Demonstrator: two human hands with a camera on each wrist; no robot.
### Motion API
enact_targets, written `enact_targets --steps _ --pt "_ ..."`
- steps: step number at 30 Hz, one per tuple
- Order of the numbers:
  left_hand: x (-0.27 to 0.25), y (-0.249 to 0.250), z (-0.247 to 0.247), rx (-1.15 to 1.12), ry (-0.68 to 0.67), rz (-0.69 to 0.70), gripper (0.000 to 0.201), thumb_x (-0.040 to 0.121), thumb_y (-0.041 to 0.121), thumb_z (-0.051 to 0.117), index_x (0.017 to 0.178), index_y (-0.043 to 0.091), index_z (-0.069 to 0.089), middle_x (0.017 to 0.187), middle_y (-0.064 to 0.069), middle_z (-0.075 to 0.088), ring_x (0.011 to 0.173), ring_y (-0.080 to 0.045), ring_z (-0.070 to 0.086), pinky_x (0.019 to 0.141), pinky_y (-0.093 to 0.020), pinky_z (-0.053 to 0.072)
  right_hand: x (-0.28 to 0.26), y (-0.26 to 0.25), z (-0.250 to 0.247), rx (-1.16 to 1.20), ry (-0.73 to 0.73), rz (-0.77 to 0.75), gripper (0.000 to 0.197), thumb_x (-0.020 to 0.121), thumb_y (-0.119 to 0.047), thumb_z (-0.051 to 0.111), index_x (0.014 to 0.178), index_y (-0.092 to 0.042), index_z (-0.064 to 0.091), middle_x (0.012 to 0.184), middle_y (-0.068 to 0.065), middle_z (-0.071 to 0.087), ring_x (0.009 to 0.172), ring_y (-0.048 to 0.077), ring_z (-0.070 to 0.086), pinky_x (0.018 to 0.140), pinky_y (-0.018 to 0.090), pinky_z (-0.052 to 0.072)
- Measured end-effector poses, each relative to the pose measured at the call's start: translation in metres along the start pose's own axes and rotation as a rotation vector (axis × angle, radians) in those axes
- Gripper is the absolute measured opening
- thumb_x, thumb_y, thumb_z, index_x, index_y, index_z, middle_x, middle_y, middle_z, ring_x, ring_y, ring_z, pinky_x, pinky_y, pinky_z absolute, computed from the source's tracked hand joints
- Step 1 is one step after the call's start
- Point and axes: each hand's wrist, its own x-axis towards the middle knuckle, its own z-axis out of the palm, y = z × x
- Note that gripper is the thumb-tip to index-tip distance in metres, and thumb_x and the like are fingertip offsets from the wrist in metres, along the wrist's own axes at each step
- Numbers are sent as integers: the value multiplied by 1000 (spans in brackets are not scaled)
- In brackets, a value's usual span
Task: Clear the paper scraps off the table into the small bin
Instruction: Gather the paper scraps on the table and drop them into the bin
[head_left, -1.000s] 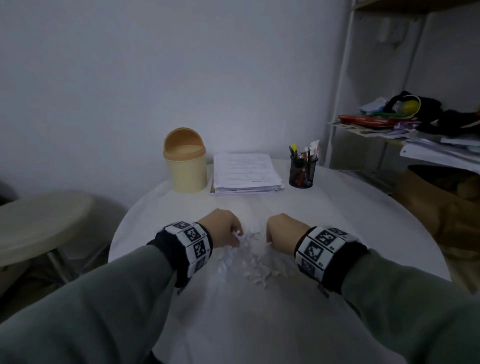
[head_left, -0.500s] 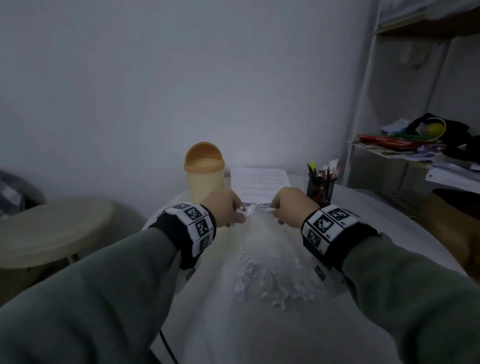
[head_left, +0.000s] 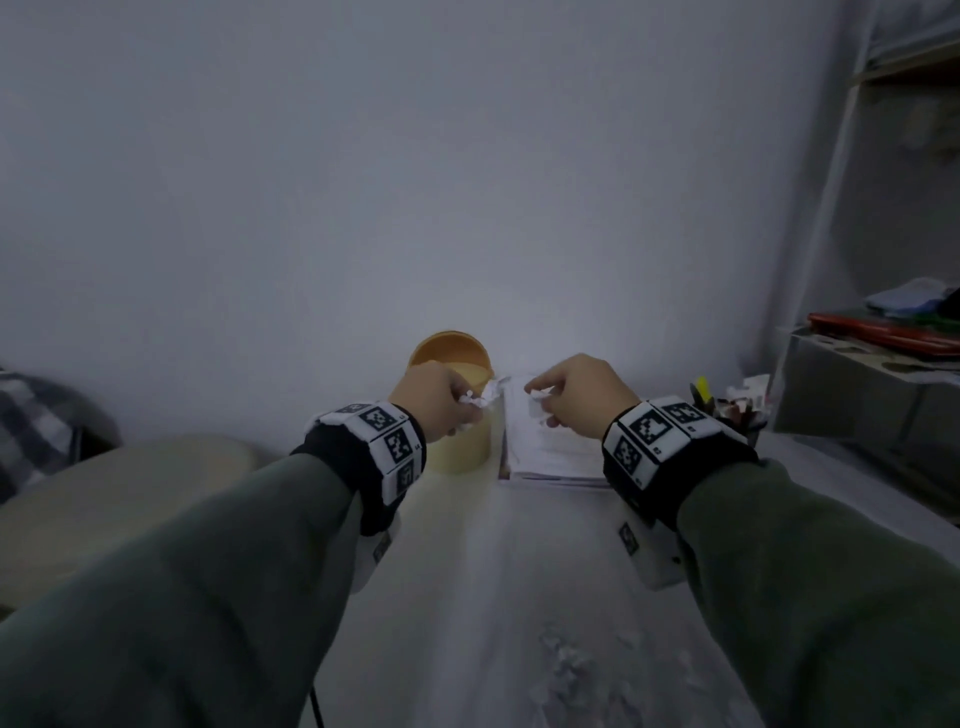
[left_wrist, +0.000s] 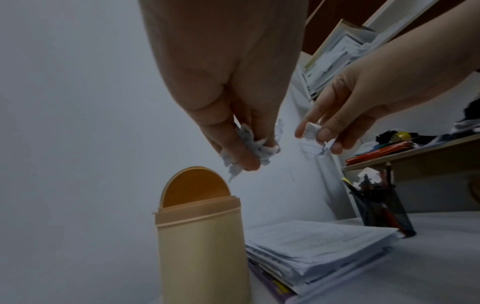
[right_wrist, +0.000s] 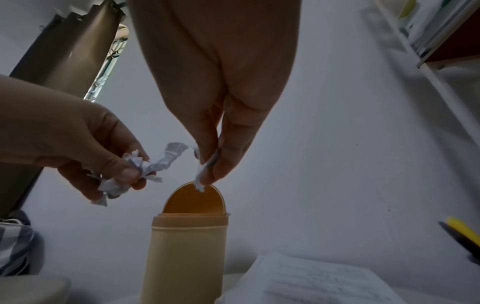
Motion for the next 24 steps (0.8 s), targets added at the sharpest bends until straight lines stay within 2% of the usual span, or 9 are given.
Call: enact_targets --steps 2,4,6,8,12,14,16,18,24 --pt "14 -4 -4 -29 36 -6 23 83 20 67 93 1 73 87 -16 74 81 -28 71 80 -37 59 17 -5 4 51 40 -18 31 91 2 51 112 -10 70 112 13 69 71 18 66 41 3 41" --pt "29 -9 -7 -28 71 -18 24 84 23 68 93 2 72 86 -14 73 82 -28 71 79 -34 59 32 -9 10 87 79 -29 32 90 1 49 111 -11 70 111 14 70 91 24 69 60 13 49" --pt "46 -15 -10 22 113 -24 21 83 21 68 93 3 73 84 -11 70 79 -24 67 73 -29 55 47 -12 16 105 106 -47 32 89 1 51 112 -10 70 113 14 70 100 25 68 80 23 53" --pt "62 -21 -12 55 151 -25 19 82 20 67 90 3 73 81 -10 66 74 -20 61 68 -28 49 59 -18 20 111 114 -81 31 88 0 55 114 -7 69 117 15 68 105 25 66 91 28 52" --pt "88 -30 -9 30 198 -11 19 83 17 67 89 0 73 86 -17 73 73 -21 62 74 -34 54 84 -28 31 46 98 -160 37 89 3 50 121 -9 66 126 11 64 117 20 60 96 21 44" --pt "98 -34 -5 27 221 4 19 82 15 67 89 -1 72 84 -19 72 73 -23 62 73 -37 53 96 -31 40 5 68 -179 36 90 3 49 119 -8 67 124 12 65 117 22 60 98 24 45" --pt "105 -41 -1 70 232 6 18 83 15 66 91 0 73 80 -14 69 73 -19 56 65 -29 46 105 -31 48 -42 55 -177 31 90 1 48 112 -3 70 117 17 68 111 27 62 95 32 47" --pt "111 -49 2 121 238 3 19 84 16 65 94 2 73 87 -13 69 76 -16 52 66 -24 38 113 -32 53 -92 30 -166 29 92 -2 47 111 0 69 115 19 67 109 29 61 95 35 47" --pt "119 -68 9 131 256 0 23 85 17 66 104 7 72 102 -10 71 93 -21 62 74 -22 41 128 -28 67 -129 -76 -187 30 95 -4 46 118 2 64 122 20 63 115 28 59 98 28 42"
